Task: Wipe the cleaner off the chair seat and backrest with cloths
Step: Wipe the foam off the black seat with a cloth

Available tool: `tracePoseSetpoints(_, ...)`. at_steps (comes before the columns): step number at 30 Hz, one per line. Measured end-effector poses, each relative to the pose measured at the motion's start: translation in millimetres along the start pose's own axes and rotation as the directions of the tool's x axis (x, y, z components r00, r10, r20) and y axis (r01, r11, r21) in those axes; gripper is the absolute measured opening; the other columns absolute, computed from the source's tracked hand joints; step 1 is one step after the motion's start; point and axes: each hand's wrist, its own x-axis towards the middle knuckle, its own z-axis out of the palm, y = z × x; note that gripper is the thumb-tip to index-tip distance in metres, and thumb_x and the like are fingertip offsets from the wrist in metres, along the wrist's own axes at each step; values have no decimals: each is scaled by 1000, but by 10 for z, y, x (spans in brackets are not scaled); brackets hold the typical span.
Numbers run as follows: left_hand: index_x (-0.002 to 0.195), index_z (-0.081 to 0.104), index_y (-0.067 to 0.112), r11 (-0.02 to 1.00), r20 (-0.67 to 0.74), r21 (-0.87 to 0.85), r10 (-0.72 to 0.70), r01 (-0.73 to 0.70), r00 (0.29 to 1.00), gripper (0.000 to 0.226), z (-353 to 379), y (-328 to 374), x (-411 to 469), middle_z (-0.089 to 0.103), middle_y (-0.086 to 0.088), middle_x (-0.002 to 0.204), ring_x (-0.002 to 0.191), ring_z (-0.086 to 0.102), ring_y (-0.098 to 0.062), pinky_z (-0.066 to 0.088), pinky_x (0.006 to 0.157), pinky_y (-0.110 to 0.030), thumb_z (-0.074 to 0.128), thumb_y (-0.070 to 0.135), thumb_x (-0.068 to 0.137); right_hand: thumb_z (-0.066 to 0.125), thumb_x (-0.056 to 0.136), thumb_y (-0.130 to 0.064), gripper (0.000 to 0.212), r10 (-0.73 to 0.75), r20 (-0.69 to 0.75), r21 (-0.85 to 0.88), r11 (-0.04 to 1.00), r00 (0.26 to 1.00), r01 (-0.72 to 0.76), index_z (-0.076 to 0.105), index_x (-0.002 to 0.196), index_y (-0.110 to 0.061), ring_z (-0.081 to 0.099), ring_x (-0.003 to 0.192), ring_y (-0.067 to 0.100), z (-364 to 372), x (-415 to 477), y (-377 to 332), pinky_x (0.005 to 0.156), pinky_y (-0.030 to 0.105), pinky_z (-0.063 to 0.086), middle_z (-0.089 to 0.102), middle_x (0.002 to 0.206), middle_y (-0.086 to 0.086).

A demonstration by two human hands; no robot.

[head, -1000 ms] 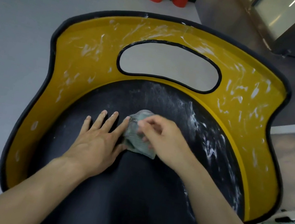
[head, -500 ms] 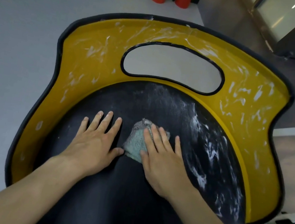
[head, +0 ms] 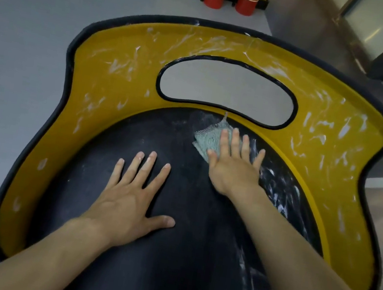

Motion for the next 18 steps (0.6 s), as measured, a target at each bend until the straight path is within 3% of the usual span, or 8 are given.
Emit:
tracePoseSetpoints(6,153,-28,35,999,26,-9,-46,46,999,115,-68,141,182,-40,-5,159,144,-39,-28,-17,121,-53,35,93,75,0,103,-52,62,-52,-3,-35,998,999,52,-26,155,-28,-27,150,20,173,-597,242,119,60,-15,-33,162,-6)
tracePoseSetpoints(8,154,-27,34,999,25,-4,-45,45,999,117,-76,185,235,-39,-6,159,145,-38,-29,-15,121,-53,36,93,75,-5,101,-53,63,-65,-24,-66,996,998,64,-25,155,-26,-20,153,21,386,-1008,440,120,60,-9,-27,164,-4)
tracePoseSetpoints(9,154,-27,34,999,24,-5,-42,42,999,117,-75,208,251,-39,-7,159,145,-38,-29,-15,121,-54,35,93,75,-4,101,-54,66,-66,-51,-91,994,996,62,-13,159,-24,-5,155,24,469,-1233,530,120,60,0,-12,168,-1)
tracePoseSetpoints(11,154,-27,35,1000,23,-5,-22,22,999,115,-61,257,262,-40,-6,158,145,-38,-30,-16,121,-55,34,93,76,6,103,-53,70,-29,-99,-102,995,995,18,29,157,-15,34,147,31,573,-1611,683,111,63,20,30,163,7)
tracePoseSetpoints(12,154,-28,35,1000,21,-7,-10,10,1000,114,-49,281,263,-40,-6,158,144,-39,-29,-16,120,-55,33,93,76,13,104,-51,68,-31,-140,-110,994,990,16,42,151,-11,42,142,33,618,-1732,728,107,64,24,40,157,10)
tracePoseSetpoints(15,153,-28,37,999,31,-7,31,-31,999,112,-17,365,257,-41,-5,157,143,-41,-28,-17,120,-56,34,92,77,34,94,-49,70,-142,-136,-148,981,980,122,42,151,-9,38,144,35,688,-1807,663,110,60,25,35,160,11)
tracePoseSetpoints(18,152,-30,38,998,40,9,55,-56,998,112,25,444,247,-43,-5,156,141,-43,-28,-17,119,-57,34,92,78,24,102,-49,67,-194,-81,-110,977,978,185,25,159,-14,20,153,29,703,-1540,611,114,55,14,21,166,5)
